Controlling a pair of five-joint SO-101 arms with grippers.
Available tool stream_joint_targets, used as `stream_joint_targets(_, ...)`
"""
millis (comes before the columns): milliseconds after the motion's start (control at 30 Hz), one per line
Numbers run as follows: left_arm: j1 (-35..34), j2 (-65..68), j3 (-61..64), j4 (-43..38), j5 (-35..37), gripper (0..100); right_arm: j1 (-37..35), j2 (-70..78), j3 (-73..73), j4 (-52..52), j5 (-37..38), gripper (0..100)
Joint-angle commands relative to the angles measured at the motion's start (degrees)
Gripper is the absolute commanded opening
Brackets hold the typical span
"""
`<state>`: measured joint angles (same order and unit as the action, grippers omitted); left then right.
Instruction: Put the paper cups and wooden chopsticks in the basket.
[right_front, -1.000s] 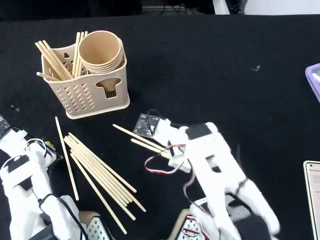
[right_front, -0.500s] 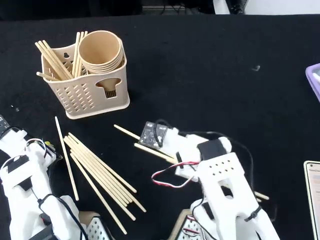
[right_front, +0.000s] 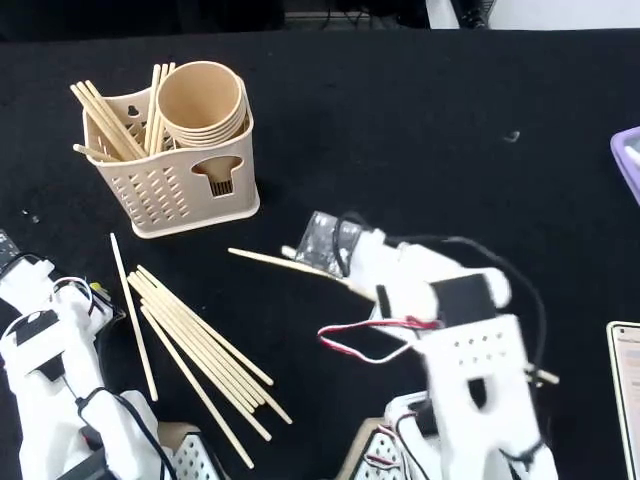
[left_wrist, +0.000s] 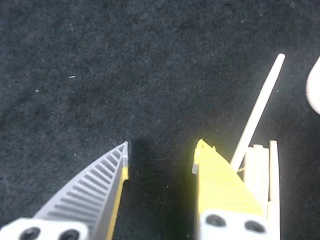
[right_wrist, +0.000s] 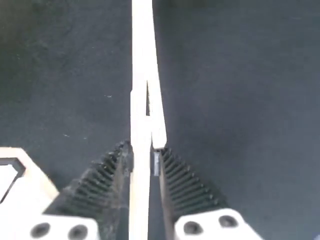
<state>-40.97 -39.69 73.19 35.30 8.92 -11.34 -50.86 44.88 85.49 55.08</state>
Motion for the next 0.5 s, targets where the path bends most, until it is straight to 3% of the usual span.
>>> stream_joint_targets(0,-0.3,-1.3,-2.2,-0.4,0.0,22,1.1,-1.8,-18.1,8.2,1.1,1.1)
stream_joint_targets(167,-0.3,-1.3,-2.2,-0.4,0.0,22,1.1,1.5,-31.5,12.0,0.3,1.1)
stream_joint_targets(267,0.0,-1.3,-2.2,-0.5,0.0,22,-0.2,4.2,-39.1,11.6,-4.7,1.1)
stream_joint_targets(467,0.1,-1.1,-2.2,-0.6,0.0,22,-15.6,9.3,-58.1,10.5,-22.7,1.1)
